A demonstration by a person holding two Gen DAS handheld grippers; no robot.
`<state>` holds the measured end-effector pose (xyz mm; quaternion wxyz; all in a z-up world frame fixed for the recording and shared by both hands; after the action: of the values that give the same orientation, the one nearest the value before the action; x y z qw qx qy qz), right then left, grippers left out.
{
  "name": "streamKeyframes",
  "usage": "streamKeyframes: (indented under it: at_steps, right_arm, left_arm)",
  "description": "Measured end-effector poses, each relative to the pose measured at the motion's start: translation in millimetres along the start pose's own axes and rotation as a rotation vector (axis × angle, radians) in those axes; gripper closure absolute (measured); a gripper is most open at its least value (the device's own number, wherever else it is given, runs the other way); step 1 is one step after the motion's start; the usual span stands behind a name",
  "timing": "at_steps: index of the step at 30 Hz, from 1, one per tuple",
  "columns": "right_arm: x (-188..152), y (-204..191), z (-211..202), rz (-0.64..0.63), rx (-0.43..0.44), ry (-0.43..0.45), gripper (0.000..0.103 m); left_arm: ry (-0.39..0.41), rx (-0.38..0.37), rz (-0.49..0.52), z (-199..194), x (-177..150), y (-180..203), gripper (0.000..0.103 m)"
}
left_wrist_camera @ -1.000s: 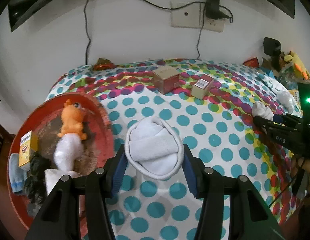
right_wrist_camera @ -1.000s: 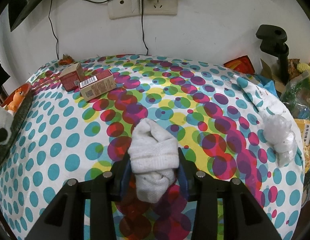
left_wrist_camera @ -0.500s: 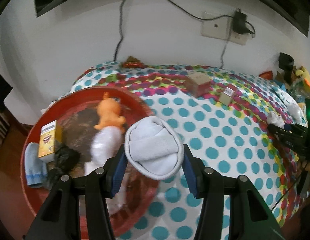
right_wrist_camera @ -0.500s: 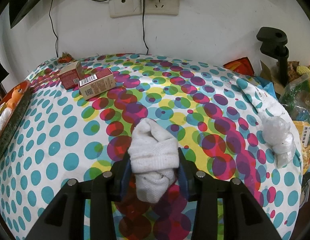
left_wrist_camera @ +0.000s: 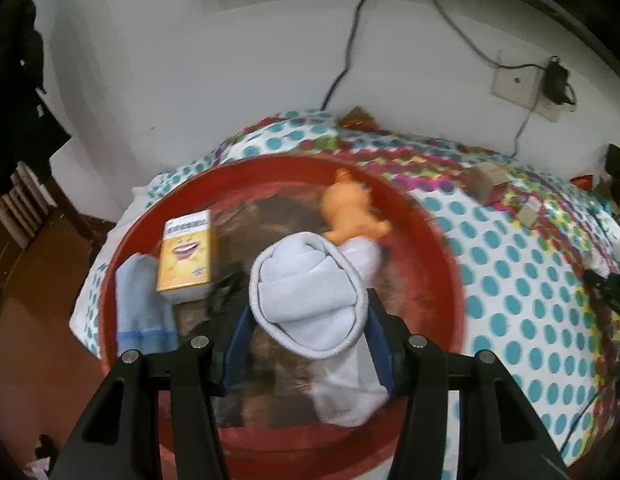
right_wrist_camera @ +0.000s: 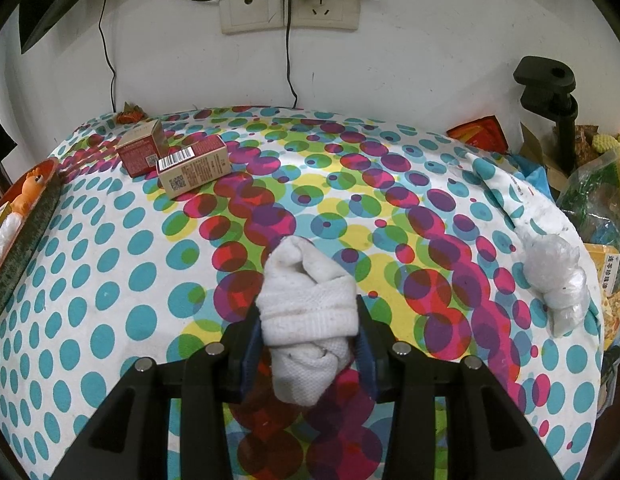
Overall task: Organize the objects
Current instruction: 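Carry the round white sock over the red tray with the left gripper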
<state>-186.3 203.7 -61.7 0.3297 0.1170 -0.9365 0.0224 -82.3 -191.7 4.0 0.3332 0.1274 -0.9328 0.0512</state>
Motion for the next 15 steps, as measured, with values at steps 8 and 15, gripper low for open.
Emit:
streamKeyframes:
  at_steps: [8, 15]
  right_arm:
    - [-0.1, -0.6, 0.1, 0.0, -0.001, 0.0, 0.061]
    - [0.1, -0.9, 0.2, 0.0, -0.002, 0.0, 0.061]
  left_arm:
    - [-0.035, 0.038, -0.032, 14.4, -14.6, -31.4, 0.054]
    - [-0.041, 0.034, -0.055, 18.5, -17.8, -44.6, 0.054]
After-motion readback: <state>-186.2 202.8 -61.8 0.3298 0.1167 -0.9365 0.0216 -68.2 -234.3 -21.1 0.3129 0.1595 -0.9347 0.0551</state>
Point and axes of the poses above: each gripper's, at about its wrist camera, not at the fingertips, and z roughly the way its jaws point, y to its right, x to its top, the point moved 2 cm from there along z, roughly the way its jaws point, and after that the axes turned 3 degrees about -z, right-handed, at the moved point
